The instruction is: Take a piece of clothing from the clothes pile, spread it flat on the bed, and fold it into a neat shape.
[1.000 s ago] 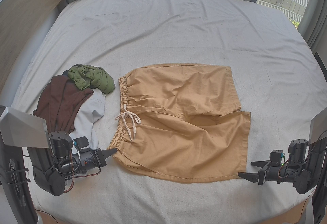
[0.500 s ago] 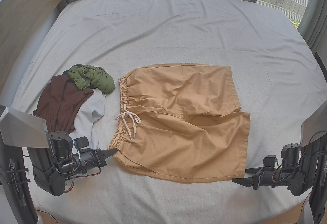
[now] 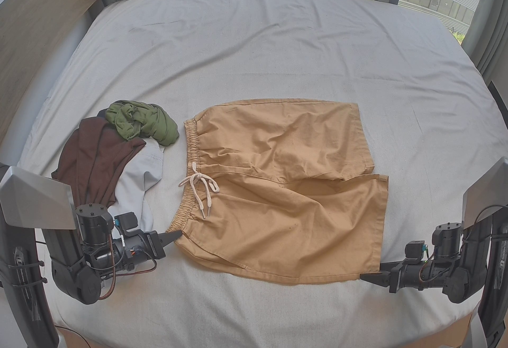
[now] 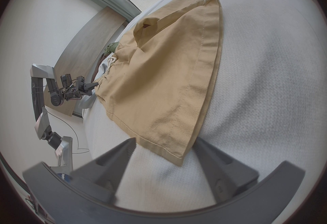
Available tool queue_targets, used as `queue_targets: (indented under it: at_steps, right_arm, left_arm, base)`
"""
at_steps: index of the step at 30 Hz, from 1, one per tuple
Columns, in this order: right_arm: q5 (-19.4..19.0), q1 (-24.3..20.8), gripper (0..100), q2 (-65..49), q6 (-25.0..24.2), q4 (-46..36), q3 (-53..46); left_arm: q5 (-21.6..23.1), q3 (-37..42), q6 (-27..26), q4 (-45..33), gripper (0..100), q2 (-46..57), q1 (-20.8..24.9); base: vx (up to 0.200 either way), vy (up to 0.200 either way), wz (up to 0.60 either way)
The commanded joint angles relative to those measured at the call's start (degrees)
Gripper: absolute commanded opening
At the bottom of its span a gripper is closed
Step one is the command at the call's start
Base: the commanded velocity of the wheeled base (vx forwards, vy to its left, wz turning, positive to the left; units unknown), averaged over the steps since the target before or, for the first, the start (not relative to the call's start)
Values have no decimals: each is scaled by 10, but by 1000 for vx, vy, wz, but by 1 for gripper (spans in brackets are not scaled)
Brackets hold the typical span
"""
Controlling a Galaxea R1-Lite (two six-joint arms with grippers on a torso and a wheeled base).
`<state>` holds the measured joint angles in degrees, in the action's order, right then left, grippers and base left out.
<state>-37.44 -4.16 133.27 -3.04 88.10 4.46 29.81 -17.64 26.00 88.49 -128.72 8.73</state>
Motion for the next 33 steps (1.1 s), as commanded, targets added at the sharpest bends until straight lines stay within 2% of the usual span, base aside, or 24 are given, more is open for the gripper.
queue_targets:
  at_steps: [1, 19, 25, 29, 33]
  right_arm:
    - [-1, 1, 0, 5, 0, 1, 0]
    - [-15, -1, 0, -45, -27, 0, -14]
    - [-16, -1, 0, -57, -32, -1, -28]
    - [-16, 0, 0, -57, -29, -5, -39]
    - [-16, -1, 0, -57, -25, -7, -45]
  left_arm:
    - [0, 1, 0, 0, 0, -1, 1]
    - [5, 15, 1, 0, 0, 5, 1]
    - [16, 66, 5, -1, 0, 38, 0]
    - [42, 90, 2, -1, 0, 41, -6]
    - [45, 116, -24, -1, 0, 37, -6]
  base:
    - [0, 0, 0]
    - [0, 0, 0]
    - [0, 0, 0]
    - [0, 0, 0]
    - [0, 0, 0]
